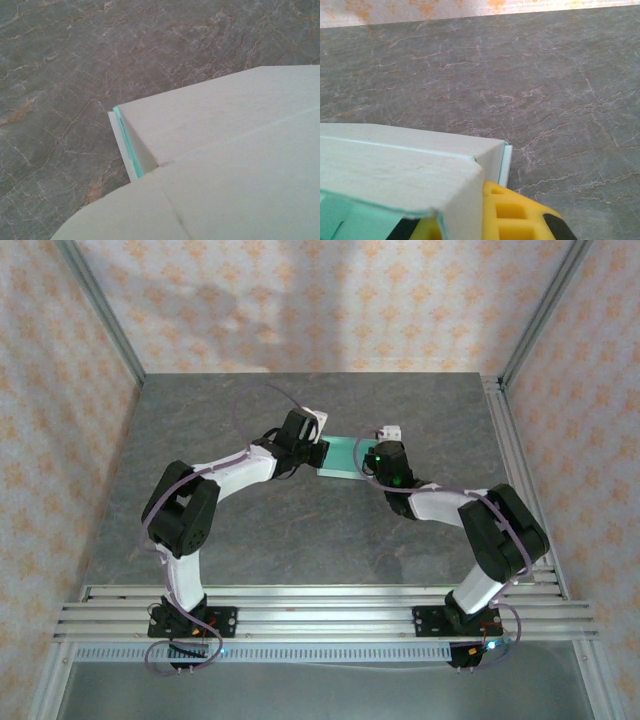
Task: Fold the paper box
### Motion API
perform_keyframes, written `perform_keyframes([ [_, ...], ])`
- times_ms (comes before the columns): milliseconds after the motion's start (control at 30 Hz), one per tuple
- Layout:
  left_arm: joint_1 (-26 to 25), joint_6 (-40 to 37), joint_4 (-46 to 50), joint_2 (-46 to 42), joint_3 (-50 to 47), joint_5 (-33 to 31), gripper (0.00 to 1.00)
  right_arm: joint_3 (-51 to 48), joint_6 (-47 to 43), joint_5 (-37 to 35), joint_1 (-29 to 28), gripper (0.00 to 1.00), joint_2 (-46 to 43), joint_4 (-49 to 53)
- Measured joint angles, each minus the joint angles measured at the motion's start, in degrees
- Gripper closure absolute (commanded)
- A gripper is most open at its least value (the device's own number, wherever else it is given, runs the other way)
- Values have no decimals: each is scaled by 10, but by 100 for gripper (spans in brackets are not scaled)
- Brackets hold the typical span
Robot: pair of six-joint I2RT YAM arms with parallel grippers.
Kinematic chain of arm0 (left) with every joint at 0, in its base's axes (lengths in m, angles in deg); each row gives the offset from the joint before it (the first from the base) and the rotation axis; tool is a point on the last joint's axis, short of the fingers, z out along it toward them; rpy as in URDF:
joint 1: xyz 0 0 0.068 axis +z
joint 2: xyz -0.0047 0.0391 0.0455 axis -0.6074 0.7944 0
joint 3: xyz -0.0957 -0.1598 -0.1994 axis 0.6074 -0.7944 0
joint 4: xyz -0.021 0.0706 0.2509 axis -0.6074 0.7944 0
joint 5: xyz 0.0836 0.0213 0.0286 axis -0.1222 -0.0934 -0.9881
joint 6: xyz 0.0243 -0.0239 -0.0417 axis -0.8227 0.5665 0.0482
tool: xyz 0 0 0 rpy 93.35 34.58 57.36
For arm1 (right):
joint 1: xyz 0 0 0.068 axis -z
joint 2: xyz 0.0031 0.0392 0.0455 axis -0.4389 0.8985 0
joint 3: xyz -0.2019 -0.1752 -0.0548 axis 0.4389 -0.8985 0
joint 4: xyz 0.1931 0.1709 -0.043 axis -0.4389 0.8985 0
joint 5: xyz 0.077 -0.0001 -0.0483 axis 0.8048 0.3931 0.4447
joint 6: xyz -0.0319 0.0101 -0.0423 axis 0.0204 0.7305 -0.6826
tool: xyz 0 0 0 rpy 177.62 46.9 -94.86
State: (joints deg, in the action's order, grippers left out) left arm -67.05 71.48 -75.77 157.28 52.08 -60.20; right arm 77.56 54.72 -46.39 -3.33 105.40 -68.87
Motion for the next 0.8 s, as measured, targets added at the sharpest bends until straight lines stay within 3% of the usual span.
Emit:
perform_keyframes([
  [367, -10, 3, -62, -2, -74, -1, 100, -73, 0, 35, -3, 96, 34, -109],
  [467, -11, 3, -63, -2, -79, -3, 100, -88, 0, 48, -5, 91, 39, -134],
  [500, -11, 3, -64, -2, -79, -3, 100, -90, 0, 50, -5, 88, 39, -140],
  [567, -11, 2, -67, -2, -79, -5, 100, -92, 2, 61, -5, 65, 37, -146],
  [667, -11, 2, -69, -2, -79, -5, 100, -101, -6, 74, -7, 42, 11, -145],
  [800, -11, 2, -69, -2, -79, -7, 100, -115, -32, 76, -9, 25, -65, -126],
])
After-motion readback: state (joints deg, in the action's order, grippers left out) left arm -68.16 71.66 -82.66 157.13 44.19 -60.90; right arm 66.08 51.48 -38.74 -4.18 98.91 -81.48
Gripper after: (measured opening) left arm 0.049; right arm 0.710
